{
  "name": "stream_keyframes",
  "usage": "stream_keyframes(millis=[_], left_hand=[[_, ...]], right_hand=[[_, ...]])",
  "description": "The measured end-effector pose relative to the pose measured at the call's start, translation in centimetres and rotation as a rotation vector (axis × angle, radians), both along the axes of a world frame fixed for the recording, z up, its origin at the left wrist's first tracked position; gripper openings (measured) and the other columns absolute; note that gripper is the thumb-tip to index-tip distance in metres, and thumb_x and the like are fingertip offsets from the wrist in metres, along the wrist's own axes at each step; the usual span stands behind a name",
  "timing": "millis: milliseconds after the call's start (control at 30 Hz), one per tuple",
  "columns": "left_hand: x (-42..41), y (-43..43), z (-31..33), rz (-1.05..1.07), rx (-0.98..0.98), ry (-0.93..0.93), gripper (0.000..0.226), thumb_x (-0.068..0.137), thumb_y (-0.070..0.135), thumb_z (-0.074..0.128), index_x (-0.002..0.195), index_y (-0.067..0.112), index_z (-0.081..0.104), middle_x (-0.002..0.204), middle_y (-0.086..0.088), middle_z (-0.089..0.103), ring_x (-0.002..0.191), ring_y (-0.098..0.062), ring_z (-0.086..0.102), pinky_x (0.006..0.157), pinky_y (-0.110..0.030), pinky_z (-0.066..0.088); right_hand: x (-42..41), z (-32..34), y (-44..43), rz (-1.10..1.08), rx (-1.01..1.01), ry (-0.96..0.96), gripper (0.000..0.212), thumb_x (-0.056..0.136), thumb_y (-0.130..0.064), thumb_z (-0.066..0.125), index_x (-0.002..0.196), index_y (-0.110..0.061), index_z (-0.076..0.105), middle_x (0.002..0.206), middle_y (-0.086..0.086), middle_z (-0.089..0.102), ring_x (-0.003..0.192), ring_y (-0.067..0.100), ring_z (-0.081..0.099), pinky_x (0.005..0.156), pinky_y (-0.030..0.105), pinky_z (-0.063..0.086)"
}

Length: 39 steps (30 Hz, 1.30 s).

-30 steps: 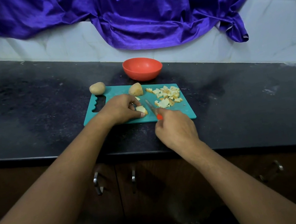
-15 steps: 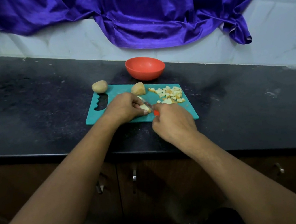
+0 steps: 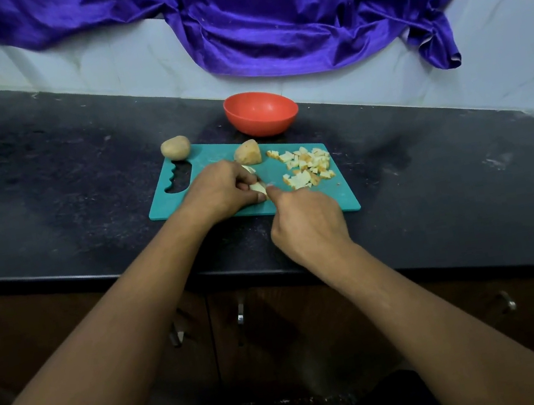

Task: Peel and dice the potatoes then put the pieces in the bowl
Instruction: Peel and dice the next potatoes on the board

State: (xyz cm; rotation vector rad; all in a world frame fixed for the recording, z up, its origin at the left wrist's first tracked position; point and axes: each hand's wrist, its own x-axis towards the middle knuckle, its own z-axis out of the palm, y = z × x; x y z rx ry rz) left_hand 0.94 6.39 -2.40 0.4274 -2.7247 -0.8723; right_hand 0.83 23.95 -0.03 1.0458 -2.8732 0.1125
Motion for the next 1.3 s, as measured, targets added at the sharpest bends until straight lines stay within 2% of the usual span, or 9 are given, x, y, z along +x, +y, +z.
stream_keyframes(millis=[133,267,400,567,767,867,1000,1167,1300], left_hand=[[0.1,0.2,0.0,0.005,-0.016,0.003,0.039,0.082,0.040,0.084,0.117,0.027,0.076,0.085,0.015,0.065,0.086,-0.006,0.061,0.079,-0.027,0.048],[0.5,0.3,-0.2,0.017,-0.026,0.023,0.036,0.081,0.044,0.084,0.113,0.030,0.077,0.087,0.016,0.064,0.091,-0.008,0.063,0.079,-0.029,0.048],[0.9,0.3,-0.2,0.022,-0.019,0.024,0.035,0.080,0.046,0.084,0.111,0.032,0.077,0.089,0.014,0.065,0.091,-0.008,0.062,0.079,-0.030,0.048],[1.2,0.5,-0.2,0.020,0.014,0.058,0.036,0.079,0.046,0.085,0.108,0.026,0.078,0.091,0.003,0.070,0.085,-0.014,0.064,0.083,-0.042,0.053],[1.0,0.0,-0.4,0.039,0.058,0.062,0.034,0.075,0.043,0.088,0.104,0.029,0.077,0.085,0.011,0.066,0.074,-0.002,0.058,0.064,-0.022,0.041],[0.8,-0.1,-0.6,0.042,0.055,0.059,0.035,0.076,0.042,0.088,0.106,0.029,0.077,0.084,0.013,0.065,0.074,0.001,0.058,0.063,-0.018,0.038],[0.7,-0.1,-0.7,0.044,0.031,0.069,0.032,0.077,0.042,0.087,0.105,0.032,0.077,0.083,0.012,0.066,0.074,0.000,0.058,0.063,-0.018,0.039],[0.8,0.1,-0.8,0.049,0.014,0.080,0.031,0.079,0.039,0.086,0.107,0.029,0.077,0.082,0.012,0.066,0.074,0.000,0.059,0.065,-0.022,0.042],[0.8,0.1,-0.6,0.059,0.010,0.068,0.033,0.079,0.039,0.086,0.108,0.027,0.077,0.083,0.012,0.067,0.077,-0.002,0.061,0.071,-0.026,0.045]], right_hand=[[0.0,-0.8,0.9,0.018,-0.017,-0.002,0.060,0.104,-0.029,0.050,0.161,-0.028,0.030,0.103,0.004,0.059,0.095,0.023,0.059,0.073,0.039,0.047],[-0.6,-1.0,1.8,-0.026,-0.128,-0.025,0.055,0.105,-0.029,0.048,0.158,-0.032,0.036,0.101,0.001,0.060,0.090,0.019,0.058,0.074,0.038,0.053],[-1.3,-0.3,2.2,-0.085,-0.208,-0.089,0.051,0.104,-0.027,0.049,0.154,-0.035,0.045,0.121,0.004,0.064,0.104,0.021,0.061,0.085,0.039,0.054],[-0.9,0.6,1.7,-0.034,-0.286,-0.049,0.050,0.102,-0.027,0.051,0.151,-0.034,0.050,0.128,0.001,0.067,0.114,0.022,0.060,0.088,0.039,0.051],[-0.4,0.6,0.7,-0.012,-0.223,-0.044,0.048,0.102,-0.028,0.051,0.150,-0.034,0.051,0.122,0.001,0.067,0.111,0.022,0.060,0.084,0.038,0.050],[-0.4,0.4,0.4,-0.013,-0.200,-0.054,0.047,0.102,-0.028,0.051,0.150,-0.033,0.050,0.120,0.002,0.067,0.110,0.023,0.059,0.082,0.038,0.048],[-0.2,0.0,0.2,-0.003,-0.166,-0.041,0.050,0.102,-0.029,0.051,0.151,-0.032,0.048,0.116,0.003,0.066,0.107,0.023,0.060,0.084,0.040,0.050],[0.1,-0.5,0.2,0.011,-0.079,-0.008,0.056,0.103,-0.028,0.050,0.157,-0.029,0.037,0.095,0.001,0.054,0.088,0.020,0.053,0.070,0.037,0.043],[0.4,-0.8,0.3,0.016,-0.010,-0.024,0.062,0.103,-0.029,0.051,0.161,-0.027,0.028,0.100,0.003,0.055,0.093,0.021,0.056,0.073,0.038,0.043]])
